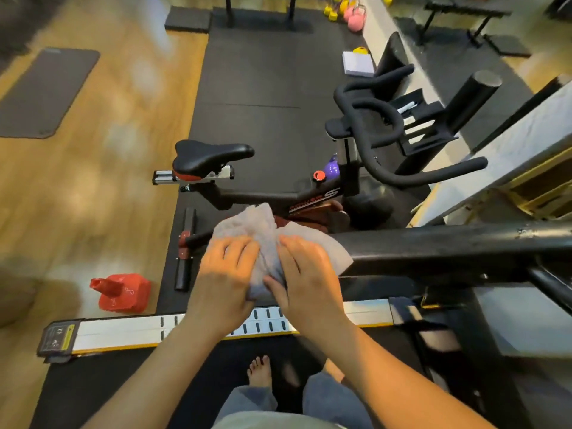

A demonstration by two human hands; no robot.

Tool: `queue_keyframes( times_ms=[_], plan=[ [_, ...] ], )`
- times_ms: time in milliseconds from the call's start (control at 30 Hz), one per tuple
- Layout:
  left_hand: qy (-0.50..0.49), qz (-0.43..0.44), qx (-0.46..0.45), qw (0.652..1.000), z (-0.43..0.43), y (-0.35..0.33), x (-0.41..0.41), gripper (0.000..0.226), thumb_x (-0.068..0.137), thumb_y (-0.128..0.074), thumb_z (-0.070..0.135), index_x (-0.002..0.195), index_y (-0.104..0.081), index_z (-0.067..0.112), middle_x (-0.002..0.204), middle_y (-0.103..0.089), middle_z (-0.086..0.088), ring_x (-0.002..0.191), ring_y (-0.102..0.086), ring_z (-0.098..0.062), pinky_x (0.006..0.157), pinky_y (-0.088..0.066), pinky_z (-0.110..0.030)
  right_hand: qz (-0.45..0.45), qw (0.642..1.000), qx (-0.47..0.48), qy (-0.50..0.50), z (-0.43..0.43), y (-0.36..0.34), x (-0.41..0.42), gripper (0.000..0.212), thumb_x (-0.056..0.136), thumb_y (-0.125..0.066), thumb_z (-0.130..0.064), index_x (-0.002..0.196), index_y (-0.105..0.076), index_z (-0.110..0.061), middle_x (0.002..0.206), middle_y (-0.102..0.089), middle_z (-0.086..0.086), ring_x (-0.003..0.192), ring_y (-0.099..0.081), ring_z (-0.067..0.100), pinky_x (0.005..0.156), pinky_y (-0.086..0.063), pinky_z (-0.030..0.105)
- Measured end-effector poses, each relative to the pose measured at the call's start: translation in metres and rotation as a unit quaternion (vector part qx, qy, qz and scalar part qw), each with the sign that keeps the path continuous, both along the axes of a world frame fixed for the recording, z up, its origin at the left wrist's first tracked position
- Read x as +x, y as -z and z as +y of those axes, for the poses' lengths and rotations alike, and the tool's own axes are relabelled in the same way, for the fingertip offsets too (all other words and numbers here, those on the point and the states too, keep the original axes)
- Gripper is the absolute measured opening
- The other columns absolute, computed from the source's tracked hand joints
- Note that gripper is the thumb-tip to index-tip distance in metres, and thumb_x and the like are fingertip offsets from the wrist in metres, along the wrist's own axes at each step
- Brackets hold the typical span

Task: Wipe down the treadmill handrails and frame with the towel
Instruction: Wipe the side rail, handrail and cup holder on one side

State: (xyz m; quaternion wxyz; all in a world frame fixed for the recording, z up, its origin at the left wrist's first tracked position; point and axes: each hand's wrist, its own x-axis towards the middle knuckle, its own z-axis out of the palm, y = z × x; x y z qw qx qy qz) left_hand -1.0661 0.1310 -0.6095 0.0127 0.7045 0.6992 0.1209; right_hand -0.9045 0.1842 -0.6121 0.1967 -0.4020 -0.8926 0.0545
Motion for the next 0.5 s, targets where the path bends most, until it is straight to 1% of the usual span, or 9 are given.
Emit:
queue_keyframes(
  times_ms=[67,100,167,233,267,300,400,467,500],
  plan=[
    [0.028,0.009,0.014,0.999,0.011,0.0,0.018,0.06,0.066,-0.076,0.027,0.117,-0.059,0.002,0.117,-0.06,-0.018,0.108,-0.054,-0.036,0.091,-0.046,-0.047,0.01,1.0,-0.002,-0.008,0.008,-0.002,0.02,0.059,0.08,-0.062,-0.044,0.127,-0.044,-0.012,0.125,-0.06,0.009,0.116,-0.055,0.025,0.101,-0.047,0.043],
    [0.05,0.009,0.033,0.998,0.019,-0.003,0.029,0.055,0.067,-0.077,0.025,0.113,-0.061,0.002,0.115,-0.06,-0.019,0.107,-0.055,-0.037,0.092,-0.045,-0.047,0.028,1.0,-0.013,0.001,0.011,-0.002,0.034,0.06,0.078,-0.067,-0.041,0.125,-0.045,-0.012,0.125,-0.059,0.009,0.117,-0.053,0.024,0.103,-0.045,0.042],
    [0.106,-0.009,0.061,0.992,0.033,-0.007,0.058,0.045,0.072,-0.075,0.025,0.109,-0.062,0.003,0.115,-0.06,-0.018,0.109,-0.053,-0.037,0.097,-0.042,-0.046,0.046,0.998,-0.028,0.025,0.02,-0.002,0.071,0.059,0.071,-0.077,-0.032,0.118,-0.05,-0.011,0.125,-0.058,0.009,0.121,-0.049,0.024,0.107,-0.04,0.043],
    [0.17,-0.007,0.045,0.984,0.048,-0.012,0.094,0.056,0.069,-0.074,0.032,0.115,-0.058,0.005,0.124,-0.055,-0.019,0.118,-0.047,-0.037,0.107,-0.03,-0.047,0.004,0.998,0.007,0.057,0.032,-0.003,0.115,0.047,0.067,-0.082,-0.026,0.103,-0.058,-0.007,0.126,-0.059,0.012,0.124,-0.048,0.027,0.108,-0.036,0.047],
    [0.198,0.001,0.034,0.98,0.057,-0.013,0.113,0.064,0.066,-0.073,0.035,0.12,-0.056,0.005,0.13,-0.053,-0.02,0.124,-0.044,-0.039,0.112,-0.025,-0.049,-0.02,0.997,0.021,0.076,0.038,-0.005,0.138,0.043,0.068,-0.082,-0.027,0.098,-0.06,-0.005,0.126,-0.059,0.014,0.124,-0.049,0.029,0.107,-0.036,0.048],
    [0.221,0.007,0.026,0.975,0.067,-0.014,0.131,0.071,0.064,-0.073,0.038,0.123,-0.054,0.005,0.134,-0.05,-0.021,0.128,-0.042,-0.041,0.115,-0.022,-0.051,-0.033,0.994,0.026,0.096,0.044,-0.009,0.16,0.044,0.07,-0.08,-0.031,0.098,-0.061,-0.003,0.126,-0.059,0.015,0.123,-0.05,0.03,0.106,-0.037,0.046],
    [0.279,0.037,0.01,0.959,0.092,-0.022,0.176,0.082,0.066,-0.068,0.045,0.132,-0.048,0.0,0.142,-0.044,-0.028,0.135,-0.036,-0.045,0.117,-0.017,-0.056,-0.02,0.985,-0.009,0.17,0.06,-0.032,0.203,0.063,0.073,-0.069,-0.045,0.12,-0.052,-0.006,0.125,-0.058,0.014,0.117,-0.052,0.031,0.1,-0.038,0.04],
    [0.285,0.061,-0.004,0.957,0.098,-0.028,0.188,0.081,0.072,-0.065,0.043,0.138,-0.041,0.002,0.148,-0.037,-0.027,0.14,-0.029,-0.044,0.119,-0.015,-0.054,-0.029,0.98,-0.046,0.191,0.07,-0.043,0.212,0.076,0.069,-0.076,-0.042,0.132,-0.046,-0.01,0.127,-0.057,0.011,0.117,-0.052,0.03,0.099,-0.041,0.042],
    [0.281,0.061,0.004,0.958,0.098,-0.028,0.187,0.075,0.076,-0.06,0.038,0.14,-0.04,0.004,0.149,-0.036,-0.024,0.141,-0.028,-0.042,0.119,-0.015,-0.052,-0.049,0.979,-0.052,0.189,0.073,-0.044,0.211,0.08,0.068,-0.078,-0.041,0.135,-0.045,-0.011,0.128,-0.057,0.01,0.118,-0.052,0.03,0.1,-0.042,0.044]
  ],
)
